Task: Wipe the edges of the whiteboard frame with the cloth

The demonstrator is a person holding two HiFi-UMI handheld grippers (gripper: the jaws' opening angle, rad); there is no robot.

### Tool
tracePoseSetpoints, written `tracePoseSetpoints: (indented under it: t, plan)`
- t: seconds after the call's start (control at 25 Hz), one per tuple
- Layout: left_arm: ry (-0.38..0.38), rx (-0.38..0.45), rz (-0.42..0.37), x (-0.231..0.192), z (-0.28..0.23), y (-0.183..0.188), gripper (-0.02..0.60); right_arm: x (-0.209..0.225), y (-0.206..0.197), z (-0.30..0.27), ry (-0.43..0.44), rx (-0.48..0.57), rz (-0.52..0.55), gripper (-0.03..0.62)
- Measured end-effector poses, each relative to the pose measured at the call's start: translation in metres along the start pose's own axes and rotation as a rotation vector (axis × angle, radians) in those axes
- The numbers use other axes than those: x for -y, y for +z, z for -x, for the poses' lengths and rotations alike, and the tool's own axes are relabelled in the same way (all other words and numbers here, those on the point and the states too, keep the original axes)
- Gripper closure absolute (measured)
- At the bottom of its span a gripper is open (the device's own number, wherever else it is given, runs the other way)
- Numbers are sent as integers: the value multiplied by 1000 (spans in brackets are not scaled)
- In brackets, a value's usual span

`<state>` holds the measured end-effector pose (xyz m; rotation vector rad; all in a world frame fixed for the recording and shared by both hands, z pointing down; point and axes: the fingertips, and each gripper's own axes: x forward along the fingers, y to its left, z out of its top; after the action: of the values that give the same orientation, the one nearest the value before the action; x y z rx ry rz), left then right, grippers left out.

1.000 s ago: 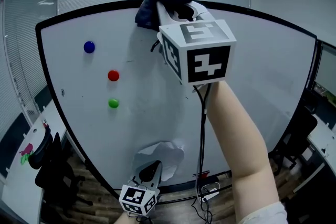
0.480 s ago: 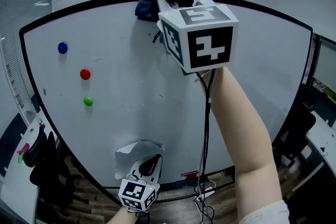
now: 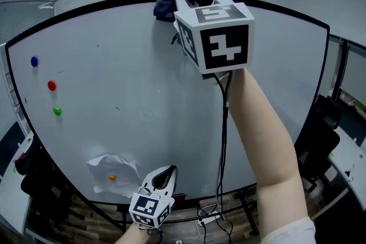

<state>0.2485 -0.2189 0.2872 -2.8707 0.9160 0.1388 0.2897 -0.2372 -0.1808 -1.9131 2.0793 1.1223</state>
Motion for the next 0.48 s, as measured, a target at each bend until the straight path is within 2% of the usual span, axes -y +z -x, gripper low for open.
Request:
tracePoseSetpoints:
  t: [0.2,0.48]
  plan:
    - [-2,21,-29,49,-36,10,563,65,-21,27,-19,-5,-20,526]
    - [-4,6,0,112,-71,3,563,120,-40,52,-19,-27,-13,526]
